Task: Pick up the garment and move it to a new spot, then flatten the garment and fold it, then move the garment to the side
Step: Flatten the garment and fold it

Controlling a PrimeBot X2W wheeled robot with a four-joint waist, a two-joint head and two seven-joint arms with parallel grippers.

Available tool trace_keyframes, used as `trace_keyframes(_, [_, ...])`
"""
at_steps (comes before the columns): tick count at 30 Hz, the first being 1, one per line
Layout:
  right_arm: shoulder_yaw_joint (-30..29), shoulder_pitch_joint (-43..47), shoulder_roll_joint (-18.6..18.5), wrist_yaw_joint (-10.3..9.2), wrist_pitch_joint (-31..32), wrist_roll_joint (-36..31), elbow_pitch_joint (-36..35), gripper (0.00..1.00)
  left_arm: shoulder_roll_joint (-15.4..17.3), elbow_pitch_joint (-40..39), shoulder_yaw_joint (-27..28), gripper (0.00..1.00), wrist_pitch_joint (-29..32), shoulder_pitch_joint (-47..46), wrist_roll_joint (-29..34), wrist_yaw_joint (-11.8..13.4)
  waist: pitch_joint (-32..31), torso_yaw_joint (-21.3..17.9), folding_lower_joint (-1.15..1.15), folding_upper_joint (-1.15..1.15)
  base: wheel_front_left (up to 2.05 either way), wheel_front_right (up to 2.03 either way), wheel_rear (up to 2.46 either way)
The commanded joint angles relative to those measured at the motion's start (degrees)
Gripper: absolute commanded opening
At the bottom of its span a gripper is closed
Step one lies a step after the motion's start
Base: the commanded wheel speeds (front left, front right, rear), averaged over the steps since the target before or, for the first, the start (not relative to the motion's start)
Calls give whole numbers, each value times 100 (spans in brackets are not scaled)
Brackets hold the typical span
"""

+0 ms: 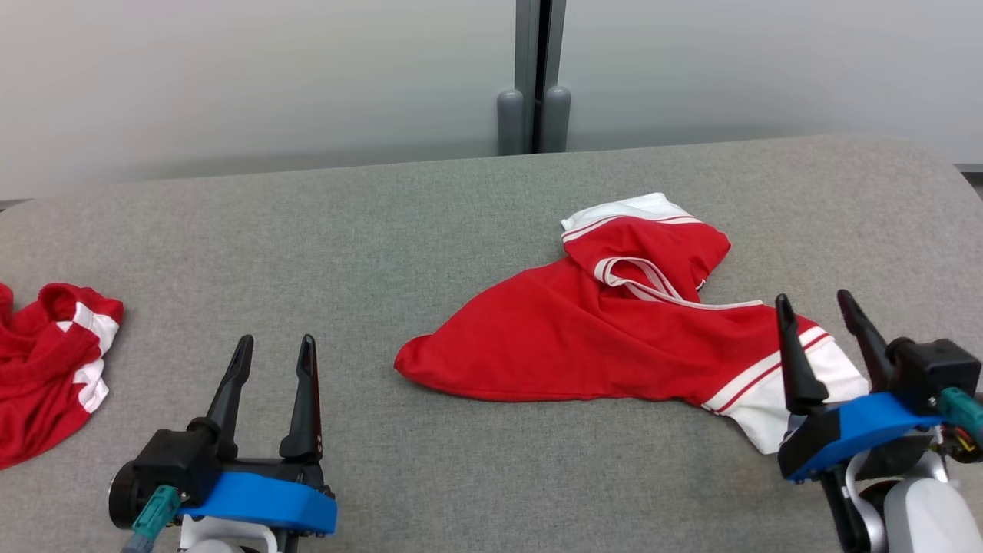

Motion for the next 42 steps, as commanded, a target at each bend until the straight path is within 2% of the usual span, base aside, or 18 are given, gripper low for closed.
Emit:
trace_keyframes(1, [187,175,-14,4,-164,-72,-90,100,-25,24,-9,100,-25,76,5,34,-82,6,0,0,0,0,0])
trace_keyframes(8, [652,591,-13,4,-295,19,-211,100,-31,10,60,100,-38,278,36,105,-284,59,0,0,0,0,0])
trace_keyframes(30, [586,810,-13,4,-147,140,-386,100,8,-159,30,100,76,525,24,229,-333,98,0,0,0,0,0])
trace_keyframes(34, [489,778,-14,4,-52,154,-359,100,-17,-22,-106,100,339,209,-4,110,-187,24,0,0,0,0,0])
trace_keyframes(42, [313,584,-12,4,30,136,-233,100,-230,1005,-423,100,908,-596,-292,-416,273,-346,0,0,0,0,0])
